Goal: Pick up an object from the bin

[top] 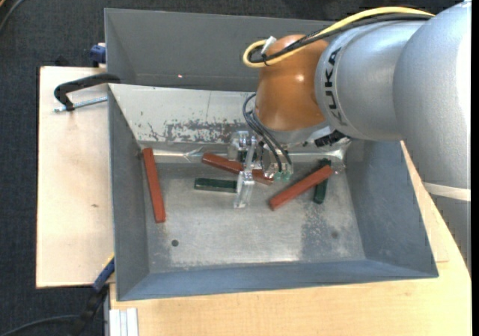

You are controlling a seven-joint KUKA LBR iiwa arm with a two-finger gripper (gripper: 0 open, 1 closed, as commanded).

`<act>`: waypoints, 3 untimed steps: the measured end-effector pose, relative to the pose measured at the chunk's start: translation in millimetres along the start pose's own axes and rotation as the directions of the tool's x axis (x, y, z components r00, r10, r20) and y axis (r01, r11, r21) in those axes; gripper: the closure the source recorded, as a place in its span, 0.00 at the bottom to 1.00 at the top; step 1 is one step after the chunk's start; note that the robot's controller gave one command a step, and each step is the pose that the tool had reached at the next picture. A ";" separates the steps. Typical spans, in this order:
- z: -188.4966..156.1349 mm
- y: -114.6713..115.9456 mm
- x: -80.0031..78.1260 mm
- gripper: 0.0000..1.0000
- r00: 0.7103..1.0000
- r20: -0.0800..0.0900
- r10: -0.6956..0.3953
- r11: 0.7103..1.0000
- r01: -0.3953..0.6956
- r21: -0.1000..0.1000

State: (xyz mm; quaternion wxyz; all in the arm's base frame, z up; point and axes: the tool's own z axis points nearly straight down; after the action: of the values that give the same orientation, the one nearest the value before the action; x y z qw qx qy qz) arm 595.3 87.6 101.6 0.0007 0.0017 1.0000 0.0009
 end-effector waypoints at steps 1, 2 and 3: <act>29.4 -12.8 22.4 0.00 0.997 0.007 0.075 0.997 -0.075 -0.003; 26.1 -12.7 19.4 1.00 0.997 0.017 0.075 0.997 -0.075 -0.004; -63.9 -3.7 9.3 1.00 0.926 0.008 0.377 0.926 -0.377 -0.004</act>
Offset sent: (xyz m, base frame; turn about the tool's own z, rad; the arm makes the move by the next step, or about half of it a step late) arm -0.0246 -0.0147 -0.0316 0.0766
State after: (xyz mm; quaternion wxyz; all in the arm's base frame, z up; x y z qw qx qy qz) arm 585.9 83.8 165.5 0.0049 0.1939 0.9810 0.0023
